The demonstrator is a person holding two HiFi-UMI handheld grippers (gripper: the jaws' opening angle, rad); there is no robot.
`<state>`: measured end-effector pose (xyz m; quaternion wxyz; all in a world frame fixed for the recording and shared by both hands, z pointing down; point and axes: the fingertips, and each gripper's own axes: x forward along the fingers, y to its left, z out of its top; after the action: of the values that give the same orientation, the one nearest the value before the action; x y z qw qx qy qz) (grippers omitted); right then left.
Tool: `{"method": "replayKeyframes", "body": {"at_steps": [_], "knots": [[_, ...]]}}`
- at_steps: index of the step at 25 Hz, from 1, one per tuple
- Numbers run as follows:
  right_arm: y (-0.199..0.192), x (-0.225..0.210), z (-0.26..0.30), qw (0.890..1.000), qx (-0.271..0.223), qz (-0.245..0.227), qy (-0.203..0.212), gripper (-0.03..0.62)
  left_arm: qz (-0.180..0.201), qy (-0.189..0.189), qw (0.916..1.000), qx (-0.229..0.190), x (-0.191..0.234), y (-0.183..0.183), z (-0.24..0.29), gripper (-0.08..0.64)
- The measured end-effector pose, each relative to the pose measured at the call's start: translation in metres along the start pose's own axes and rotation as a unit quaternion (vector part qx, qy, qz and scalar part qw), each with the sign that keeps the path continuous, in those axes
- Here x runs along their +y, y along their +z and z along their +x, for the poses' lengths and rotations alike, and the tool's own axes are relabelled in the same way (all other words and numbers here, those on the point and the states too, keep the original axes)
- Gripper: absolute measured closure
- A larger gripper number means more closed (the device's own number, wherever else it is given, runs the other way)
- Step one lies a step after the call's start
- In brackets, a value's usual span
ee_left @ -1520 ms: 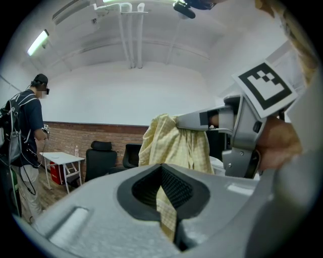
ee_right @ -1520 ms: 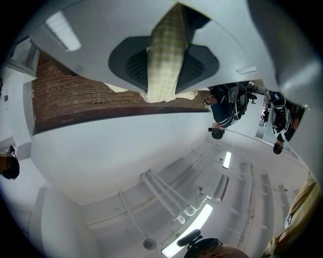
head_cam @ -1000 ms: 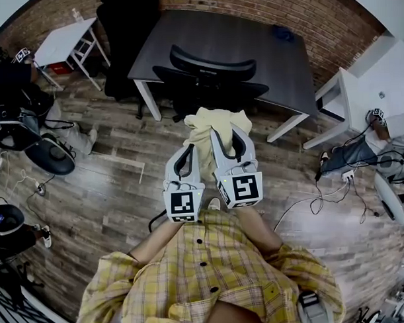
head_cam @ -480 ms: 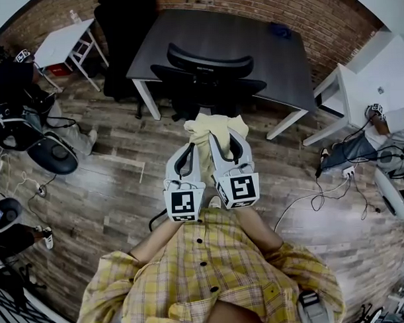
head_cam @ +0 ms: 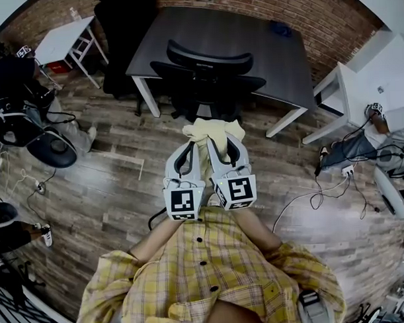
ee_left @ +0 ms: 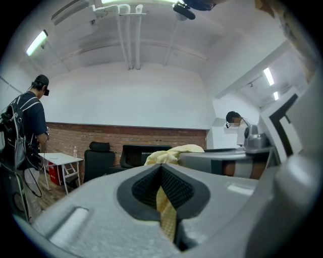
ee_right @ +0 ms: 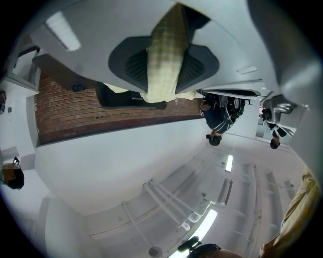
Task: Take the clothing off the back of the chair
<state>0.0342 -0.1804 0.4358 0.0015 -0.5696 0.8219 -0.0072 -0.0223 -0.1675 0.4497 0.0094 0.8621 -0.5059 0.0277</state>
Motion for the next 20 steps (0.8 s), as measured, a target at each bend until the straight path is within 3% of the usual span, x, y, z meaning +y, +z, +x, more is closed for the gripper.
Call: {"method": "replayKeyframes", "body": {"at_steps": [20], "knots": [[-0.016,-0.014,-0.006,1.0,0.017,0.01,-0.008,0.466,-0.003,-0.013,0.9999,0.004,-0.013,-0.001,0.013,0.56]]}}
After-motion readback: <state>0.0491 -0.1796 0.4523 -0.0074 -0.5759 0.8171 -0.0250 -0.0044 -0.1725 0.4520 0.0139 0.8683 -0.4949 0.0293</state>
